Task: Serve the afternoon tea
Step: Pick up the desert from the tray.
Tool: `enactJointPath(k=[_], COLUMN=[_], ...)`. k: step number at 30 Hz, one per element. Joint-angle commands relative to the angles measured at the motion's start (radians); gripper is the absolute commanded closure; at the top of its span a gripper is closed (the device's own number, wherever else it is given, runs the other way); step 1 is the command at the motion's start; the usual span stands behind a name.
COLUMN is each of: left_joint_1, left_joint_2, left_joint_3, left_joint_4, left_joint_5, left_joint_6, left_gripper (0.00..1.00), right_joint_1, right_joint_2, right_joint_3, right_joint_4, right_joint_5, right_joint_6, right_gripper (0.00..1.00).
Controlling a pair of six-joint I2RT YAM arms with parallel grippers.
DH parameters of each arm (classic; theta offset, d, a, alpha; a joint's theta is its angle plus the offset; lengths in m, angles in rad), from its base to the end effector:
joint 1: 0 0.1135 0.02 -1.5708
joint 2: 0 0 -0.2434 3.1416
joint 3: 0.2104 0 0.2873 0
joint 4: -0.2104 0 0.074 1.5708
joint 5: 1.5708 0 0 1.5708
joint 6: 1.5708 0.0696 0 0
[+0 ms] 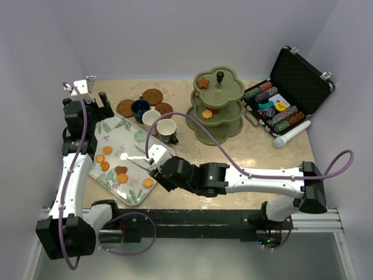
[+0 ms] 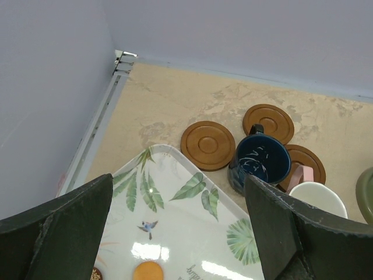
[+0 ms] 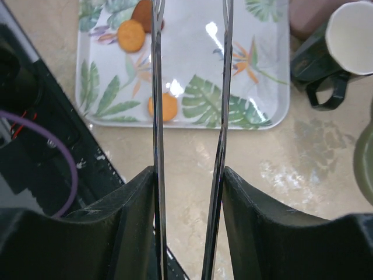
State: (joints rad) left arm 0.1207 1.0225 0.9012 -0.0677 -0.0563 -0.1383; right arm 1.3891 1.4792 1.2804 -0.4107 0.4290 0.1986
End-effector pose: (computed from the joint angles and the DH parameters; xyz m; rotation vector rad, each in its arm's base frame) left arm 0.3174 0.0424 0.3198 -0.2678 1.7391 0.0367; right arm 0.1003 0.3858 0.2806 -0.9990 1.9090 0.4690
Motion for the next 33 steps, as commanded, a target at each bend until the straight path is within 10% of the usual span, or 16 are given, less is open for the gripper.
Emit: enactJointPath(k=[1, 33], left_joint_1=[-0.006, -0.007], left_joint_2=[0.005, 0.013], left_joint_3=[-0.008, -0.007], left_joint_4=[0.051, 0.051], left_joint_5=[0.0, 0.016], left_joint_6=[-0.014, -0.017], left_gripper=[0.01, 0.01], right_joint_1=[0.042, 0.064], right_joint_2=[0.009, 0.09], right_joint_3=[-0.035, -0.102], right_joint_4=[-0.06, -0.137], right_joint_5=[-0.076, -0.105], right_joint_6=[0.048, 0.163], right_gripper=[0.51, 0.49])
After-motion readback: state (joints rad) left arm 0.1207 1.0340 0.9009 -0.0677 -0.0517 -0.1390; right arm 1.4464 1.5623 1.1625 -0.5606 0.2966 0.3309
